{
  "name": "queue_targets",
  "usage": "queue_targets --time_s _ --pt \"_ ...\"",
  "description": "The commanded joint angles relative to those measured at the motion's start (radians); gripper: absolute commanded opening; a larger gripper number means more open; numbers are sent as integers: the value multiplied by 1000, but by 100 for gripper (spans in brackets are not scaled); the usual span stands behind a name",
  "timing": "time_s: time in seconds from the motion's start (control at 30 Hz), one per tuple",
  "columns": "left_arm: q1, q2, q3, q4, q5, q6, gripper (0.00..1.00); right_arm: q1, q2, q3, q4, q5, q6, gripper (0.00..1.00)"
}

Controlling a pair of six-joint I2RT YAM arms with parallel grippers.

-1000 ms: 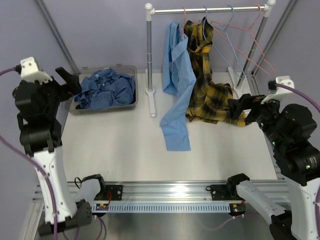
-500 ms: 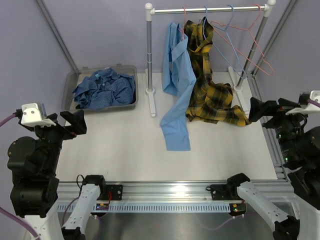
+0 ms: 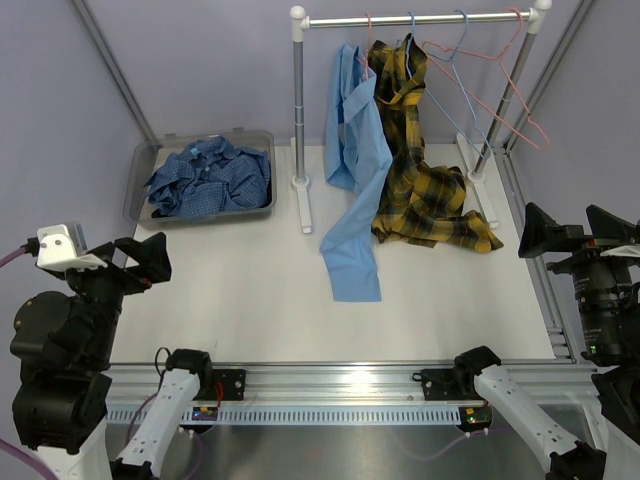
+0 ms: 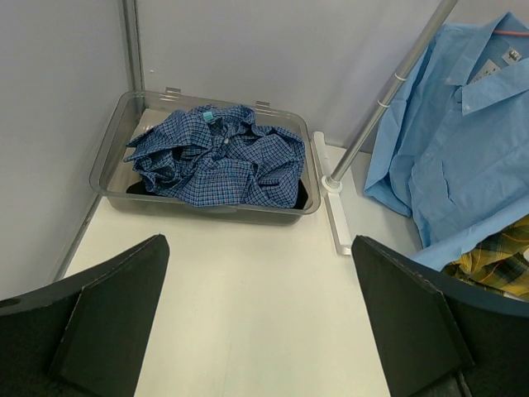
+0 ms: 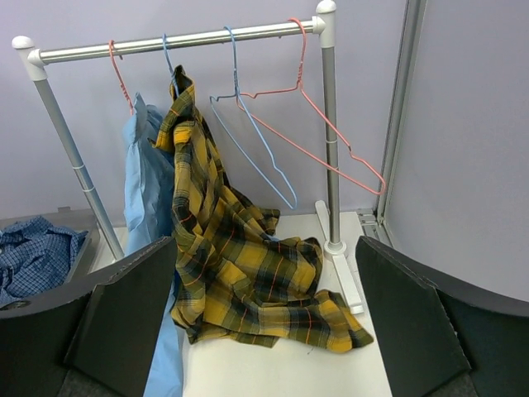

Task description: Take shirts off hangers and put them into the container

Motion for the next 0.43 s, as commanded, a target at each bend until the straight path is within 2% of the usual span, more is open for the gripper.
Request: queue_targets --time_s 0.0,0.4 --pt "-7 -19 -5 8 -43 -20 99 12 -15 5 37 27 -38 99" --pt "-14 -25 -16 2 -73 -34 99 12 -30 -4 46 4 -61 100"
